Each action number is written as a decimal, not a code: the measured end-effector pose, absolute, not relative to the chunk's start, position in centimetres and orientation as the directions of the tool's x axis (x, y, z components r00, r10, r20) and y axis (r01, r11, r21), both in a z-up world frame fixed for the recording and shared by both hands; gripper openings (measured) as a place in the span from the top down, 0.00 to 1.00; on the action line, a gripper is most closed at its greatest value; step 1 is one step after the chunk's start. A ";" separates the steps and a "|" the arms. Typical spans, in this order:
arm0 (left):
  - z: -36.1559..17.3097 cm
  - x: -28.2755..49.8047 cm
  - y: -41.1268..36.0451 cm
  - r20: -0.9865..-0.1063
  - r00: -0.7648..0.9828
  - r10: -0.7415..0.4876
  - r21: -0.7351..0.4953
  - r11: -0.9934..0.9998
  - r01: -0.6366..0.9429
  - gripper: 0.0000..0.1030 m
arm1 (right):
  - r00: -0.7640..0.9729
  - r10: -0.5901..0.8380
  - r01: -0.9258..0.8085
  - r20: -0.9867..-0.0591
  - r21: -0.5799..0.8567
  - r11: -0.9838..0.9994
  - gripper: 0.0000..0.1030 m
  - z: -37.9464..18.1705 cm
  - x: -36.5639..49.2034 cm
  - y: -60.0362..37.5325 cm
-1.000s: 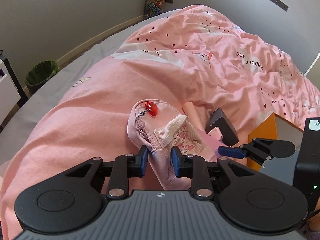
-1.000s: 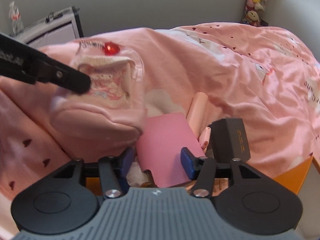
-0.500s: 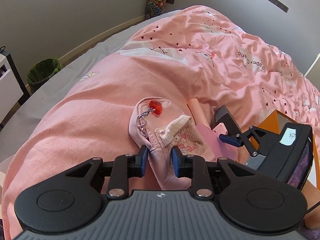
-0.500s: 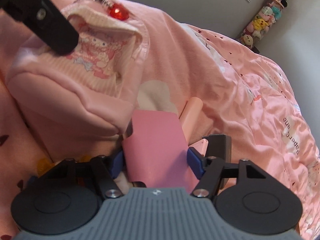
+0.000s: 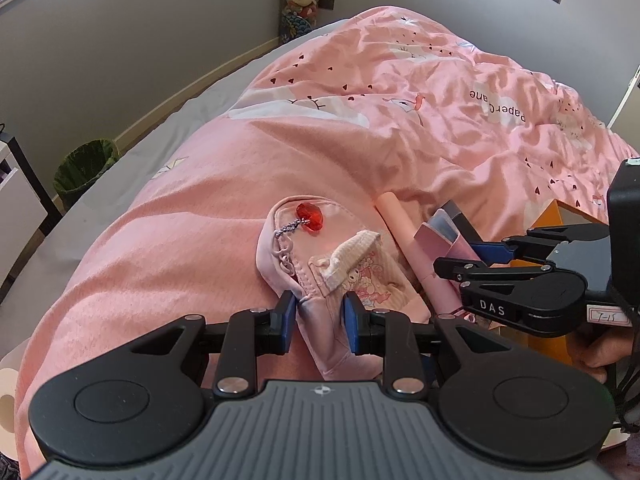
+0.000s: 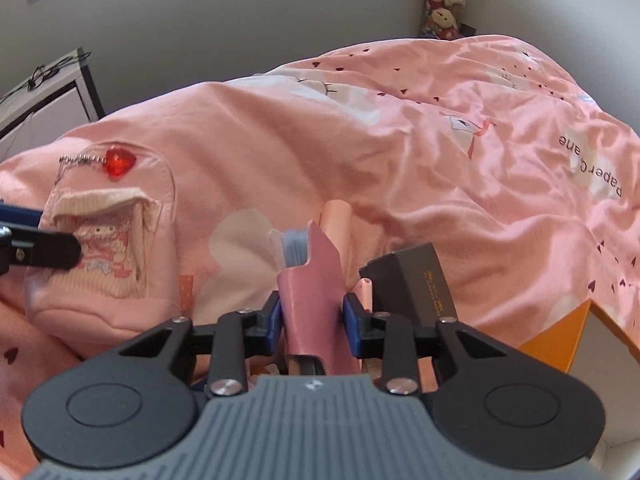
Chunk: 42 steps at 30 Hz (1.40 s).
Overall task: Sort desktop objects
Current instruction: 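Lift the pink pouch with the left gripper while the right gripper grasps the pink card holder, then lower the pouch into the box and open the left gripper while the right carries the card holder over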
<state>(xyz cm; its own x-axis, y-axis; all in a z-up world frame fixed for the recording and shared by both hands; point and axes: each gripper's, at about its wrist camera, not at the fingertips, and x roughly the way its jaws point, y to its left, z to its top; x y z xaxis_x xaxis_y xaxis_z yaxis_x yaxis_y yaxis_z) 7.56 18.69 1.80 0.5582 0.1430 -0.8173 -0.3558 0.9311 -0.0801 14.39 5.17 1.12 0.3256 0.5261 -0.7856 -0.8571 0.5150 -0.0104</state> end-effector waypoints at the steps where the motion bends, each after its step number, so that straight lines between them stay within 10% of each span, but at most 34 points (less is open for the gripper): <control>1: 1.9 7.6 18.6 -0.817 0.558 0.144 -0.077 0.933 -0.353 0.72 | 0.328 0.529 -0.848 -0.783 0.002 0.530 0.72 1.3 14.4 4.9; 21: 8.6 11.6 5.9 -0.707 0.704 -0.062 -0.002 0.996 0.086 0.72 | 0.464 0.715 -0.573 -0.523 0.438 0.693 0.76 11.3 16.2 -12.3; 42: -1.0 11.5 -7.5 -0.932 0.360 -0.032 0.169 0.842 0.513 0.69 | 0.400 0.545 -0.238 -0.736 0.491 0.838 0.76 1.4 11.7 -23.1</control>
